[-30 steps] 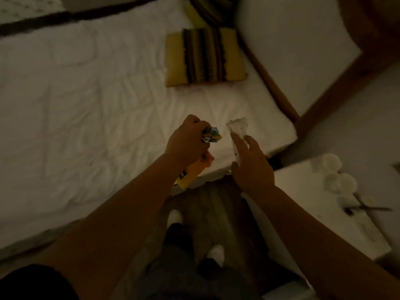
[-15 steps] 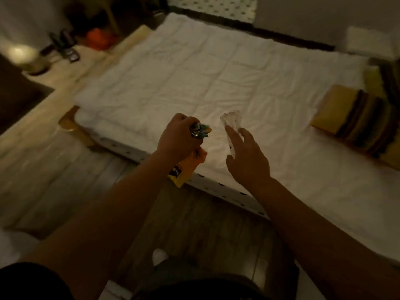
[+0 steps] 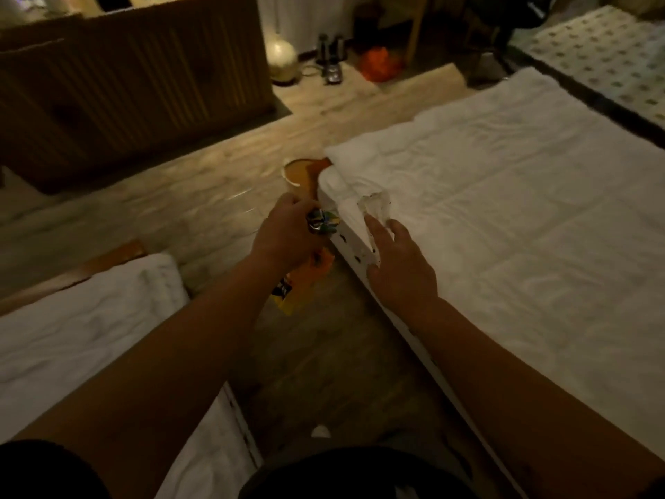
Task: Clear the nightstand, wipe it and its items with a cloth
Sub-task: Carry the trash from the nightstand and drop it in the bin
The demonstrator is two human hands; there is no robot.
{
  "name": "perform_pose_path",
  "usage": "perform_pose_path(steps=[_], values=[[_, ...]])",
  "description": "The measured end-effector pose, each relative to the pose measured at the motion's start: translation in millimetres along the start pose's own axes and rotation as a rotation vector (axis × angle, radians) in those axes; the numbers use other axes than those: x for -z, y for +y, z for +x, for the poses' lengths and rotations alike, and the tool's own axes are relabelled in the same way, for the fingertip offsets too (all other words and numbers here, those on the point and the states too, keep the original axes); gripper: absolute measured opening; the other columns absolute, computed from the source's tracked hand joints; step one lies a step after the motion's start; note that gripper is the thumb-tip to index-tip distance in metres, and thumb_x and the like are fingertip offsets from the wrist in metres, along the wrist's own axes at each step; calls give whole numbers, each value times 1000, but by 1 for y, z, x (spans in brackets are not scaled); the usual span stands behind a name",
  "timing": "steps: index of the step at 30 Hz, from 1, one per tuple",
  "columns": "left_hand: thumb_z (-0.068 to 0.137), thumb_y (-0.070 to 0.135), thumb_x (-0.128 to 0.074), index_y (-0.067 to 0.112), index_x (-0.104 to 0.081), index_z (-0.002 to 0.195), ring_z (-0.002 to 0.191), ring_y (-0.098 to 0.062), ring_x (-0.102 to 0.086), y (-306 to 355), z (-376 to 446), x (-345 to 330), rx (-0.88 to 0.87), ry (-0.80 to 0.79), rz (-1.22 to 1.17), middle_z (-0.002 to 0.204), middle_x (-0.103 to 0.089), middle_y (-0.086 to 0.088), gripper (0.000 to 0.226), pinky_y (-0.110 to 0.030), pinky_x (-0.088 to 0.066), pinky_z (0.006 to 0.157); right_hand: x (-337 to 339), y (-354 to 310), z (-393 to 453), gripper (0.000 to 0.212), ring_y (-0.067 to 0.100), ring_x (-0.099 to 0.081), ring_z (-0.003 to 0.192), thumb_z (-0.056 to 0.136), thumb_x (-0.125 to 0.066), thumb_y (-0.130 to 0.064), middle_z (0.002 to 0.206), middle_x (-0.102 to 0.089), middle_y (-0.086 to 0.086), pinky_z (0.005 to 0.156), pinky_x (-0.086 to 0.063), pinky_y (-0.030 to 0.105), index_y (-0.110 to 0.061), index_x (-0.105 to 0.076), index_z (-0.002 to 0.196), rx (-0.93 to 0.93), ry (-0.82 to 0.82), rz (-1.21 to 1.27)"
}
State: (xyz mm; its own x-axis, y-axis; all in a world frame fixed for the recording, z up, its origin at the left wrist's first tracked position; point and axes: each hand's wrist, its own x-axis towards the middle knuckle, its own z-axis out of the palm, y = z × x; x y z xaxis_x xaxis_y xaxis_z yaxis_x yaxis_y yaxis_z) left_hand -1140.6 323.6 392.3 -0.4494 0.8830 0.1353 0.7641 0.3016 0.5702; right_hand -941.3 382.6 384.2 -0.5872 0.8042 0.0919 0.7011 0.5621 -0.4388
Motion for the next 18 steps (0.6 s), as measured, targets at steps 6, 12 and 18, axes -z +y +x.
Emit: perform_pose_path(steps=[6,12,18], values=[[71,31,-81,17,-62,117,88,-17,-50,-66,49,27,112,58,34,110,-50,-6,52,-31,-48,73,-45,-39,89,78,30,-47,121,84,-61,-15,148,-34,9,88,-48,43,-40,-21,145,161,-40,31],[71,33,-81,18,-62,116,87,-15,-48,-120,138,43,218,174,33,107,-48,-3,51,-31,-48,72,-85,-64,214,83,33,-41,130,82,-65,-15,152,-29,10,88,-52,44,-41,-17,145,298,-114,29],[71,35,-81,18,-61,117,88,-13,-47,-165,219,64,323,267,45,105,-43,3,53,-27,-43,71,-100,-86,337,82,27,-49,120,85,-66,-24,145,-37,6,77,-55,41,-43,-15,145,384,-191,-3]])
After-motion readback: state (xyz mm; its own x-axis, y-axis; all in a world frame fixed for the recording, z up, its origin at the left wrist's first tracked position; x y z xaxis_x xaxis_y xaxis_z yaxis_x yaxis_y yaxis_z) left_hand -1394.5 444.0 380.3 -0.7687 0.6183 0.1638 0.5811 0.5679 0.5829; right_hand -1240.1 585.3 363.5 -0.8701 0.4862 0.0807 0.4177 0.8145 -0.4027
